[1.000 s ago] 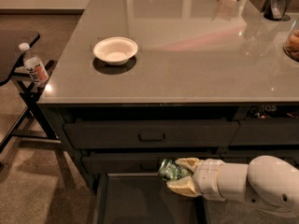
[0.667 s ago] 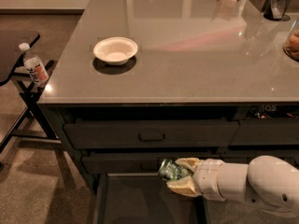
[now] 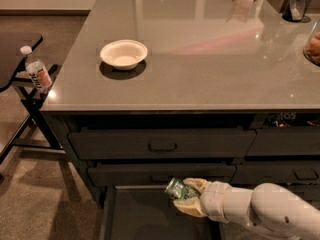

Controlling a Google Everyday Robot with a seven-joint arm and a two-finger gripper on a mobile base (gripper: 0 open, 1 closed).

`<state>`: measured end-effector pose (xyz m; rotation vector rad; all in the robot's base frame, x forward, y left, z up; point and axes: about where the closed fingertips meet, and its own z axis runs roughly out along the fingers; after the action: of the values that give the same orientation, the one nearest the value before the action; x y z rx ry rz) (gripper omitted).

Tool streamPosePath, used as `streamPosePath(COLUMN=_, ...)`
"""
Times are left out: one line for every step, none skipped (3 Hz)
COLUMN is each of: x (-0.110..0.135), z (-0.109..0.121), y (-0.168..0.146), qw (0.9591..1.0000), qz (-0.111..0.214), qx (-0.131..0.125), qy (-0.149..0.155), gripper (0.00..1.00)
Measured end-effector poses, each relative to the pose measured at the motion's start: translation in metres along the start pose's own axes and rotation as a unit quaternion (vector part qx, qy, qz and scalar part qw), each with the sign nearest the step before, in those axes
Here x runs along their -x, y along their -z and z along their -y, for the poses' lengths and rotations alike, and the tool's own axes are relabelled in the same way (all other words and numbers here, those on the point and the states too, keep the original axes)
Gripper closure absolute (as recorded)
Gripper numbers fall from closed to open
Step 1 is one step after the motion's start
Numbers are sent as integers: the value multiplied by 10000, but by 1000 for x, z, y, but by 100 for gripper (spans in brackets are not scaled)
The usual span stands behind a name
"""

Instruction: Place green can into bottom drawer

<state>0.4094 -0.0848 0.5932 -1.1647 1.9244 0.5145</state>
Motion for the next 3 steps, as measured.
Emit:
streamPosePath(x=-45, z=9, y=-35, qw=9995, qz=144, qx=-226, qy=-192, gripper=100)
streamPosePath(x=-91, z=10, y=-78, qw=9988, qz=234, qx=-228, qy=-368, gripper=100)
streamPosePath(x=-129, z=12, y=-114, qw=9981, qz=159, qx=-215, qy=-553, gripper=100)
